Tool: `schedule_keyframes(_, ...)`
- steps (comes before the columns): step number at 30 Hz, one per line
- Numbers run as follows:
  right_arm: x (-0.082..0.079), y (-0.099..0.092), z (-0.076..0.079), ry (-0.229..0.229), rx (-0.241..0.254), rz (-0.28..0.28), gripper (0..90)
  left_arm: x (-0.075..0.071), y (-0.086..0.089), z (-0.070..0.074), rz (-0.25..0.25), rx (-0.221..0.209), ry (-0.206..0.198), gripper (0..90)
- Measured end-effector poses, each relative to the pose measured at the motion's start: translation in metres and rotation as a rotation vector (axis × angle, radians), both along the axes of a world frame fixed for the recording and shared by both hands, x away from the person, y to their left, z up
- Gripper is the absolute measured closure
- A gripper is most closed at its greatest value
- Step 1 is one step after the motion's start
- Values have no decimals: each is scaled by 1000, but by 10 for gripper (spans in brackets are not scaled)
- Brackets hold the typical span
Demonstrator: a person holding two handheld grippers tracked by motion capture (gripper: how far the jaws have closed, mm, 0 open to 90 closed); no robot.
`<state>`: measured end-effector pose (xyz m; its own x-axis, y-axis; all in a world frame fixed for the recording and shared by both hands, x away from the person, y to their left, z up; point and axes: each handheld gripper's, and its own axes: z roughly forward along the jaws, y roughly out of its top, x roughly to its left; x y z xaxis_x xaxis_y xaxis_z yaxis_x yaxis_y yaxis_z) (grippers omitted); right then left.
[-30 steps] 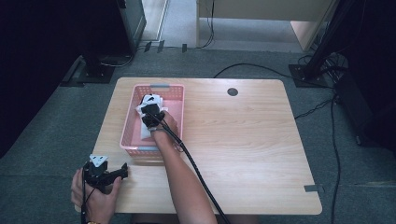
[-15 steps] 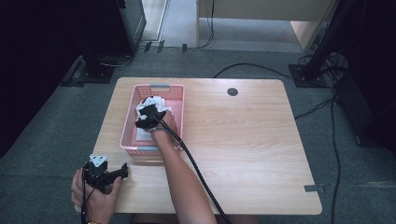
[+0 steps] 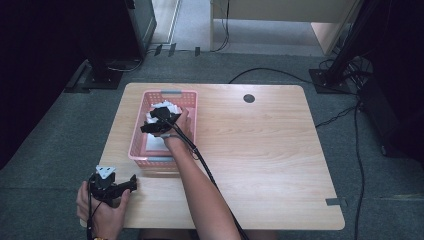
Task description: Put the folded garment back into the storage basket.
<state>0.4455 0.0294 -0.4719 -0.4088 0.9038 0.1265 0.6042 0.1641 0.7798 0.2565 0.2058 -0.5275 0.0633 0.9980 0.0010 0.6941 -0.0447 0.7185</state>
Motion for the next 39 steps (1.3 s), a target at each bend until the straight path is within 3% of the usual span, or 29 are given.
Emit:
schedule_keyframes(9,-7,-11,20,-6,22,21,0,0,0,0,-2,1,1,0)
schedule_keyframes(19,-16,-28,36,-38,8,39,0,0,0,0,0,-1,0,0)
schedule_keyframes(39,-29,-88,50,-73,26,-18,0,0,0,0,-2,0,2,0)
